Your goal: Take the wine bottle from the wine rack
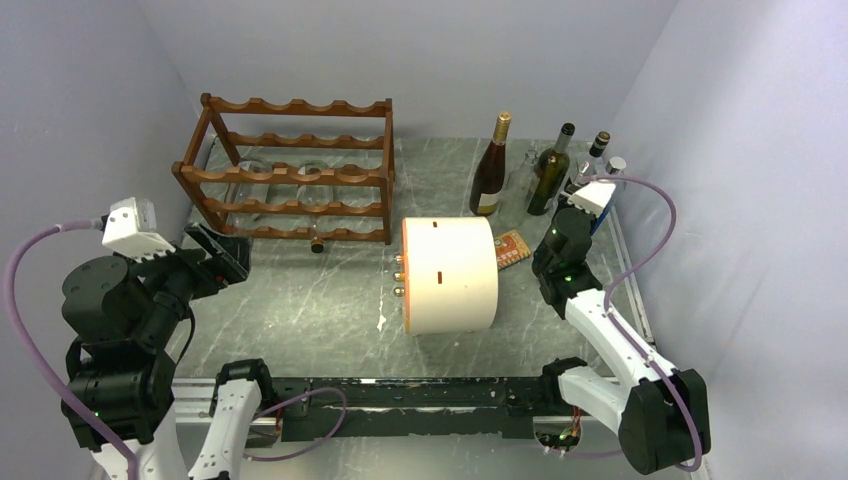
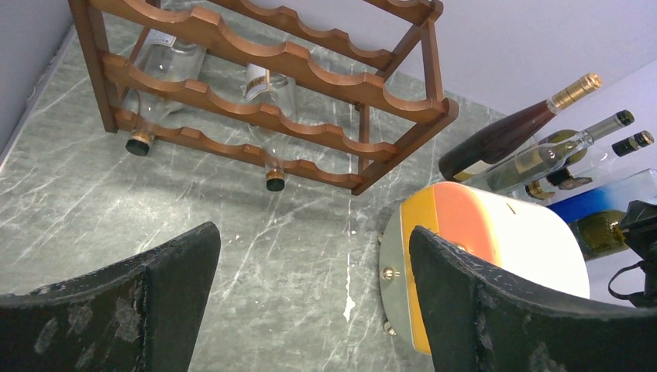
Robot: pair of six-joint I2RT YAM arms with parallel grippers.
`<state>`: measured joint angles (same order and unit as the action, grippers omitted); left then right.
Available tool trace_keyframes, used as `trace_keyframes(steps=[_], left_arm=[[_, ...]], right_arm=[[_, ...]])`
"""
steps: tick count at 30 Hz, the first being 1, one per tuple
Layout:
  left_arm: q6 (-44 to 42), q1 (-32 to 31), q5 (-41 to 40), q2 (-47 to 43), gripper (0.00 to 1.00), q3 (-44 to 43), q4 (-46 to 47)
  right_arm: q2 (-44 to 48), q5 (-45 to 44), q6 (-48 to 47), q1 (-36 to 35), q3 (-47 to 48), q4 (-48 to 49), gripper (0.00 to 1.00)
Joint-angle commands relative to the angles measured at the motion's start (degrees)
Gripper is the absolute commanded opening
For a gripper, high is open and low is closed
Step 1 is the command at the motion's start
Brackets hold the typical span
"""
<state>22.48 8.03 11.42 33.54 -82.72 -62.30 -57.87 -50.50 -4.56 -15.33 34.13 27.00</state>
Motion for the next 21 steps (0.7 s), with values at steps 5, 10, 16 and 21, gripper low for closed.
trace_keyframes(steps=[5, 10, 16, 21], left_arm=[[-0.2, -0.4, 2.7, 0.6, 0.95, -0.8, 1.5], [0.1, -0.4, 2.8, -0.1, 0.94, -0.1, 1.5], [-0.1, -0.4, 2.7, -0.2, 0.94, -0.3, 0.4], [-0.4, -0.4, 2.6, -1.3, 0.94, 1.1, 0.3]], right_arm=[[3.1, -0.3, 4.1, 0.9, -4.8, 13.0, 0.00], [3.1, 0.6, 3.1, 0.9, -6.0, 12.9, 0.00], [4.7, 1.3, 4.6, 0.9, -7.3, 11.0, 0.07], [7.8, 4.2, 5.8, 0.9, -6.3, 6.0, 0.22]])
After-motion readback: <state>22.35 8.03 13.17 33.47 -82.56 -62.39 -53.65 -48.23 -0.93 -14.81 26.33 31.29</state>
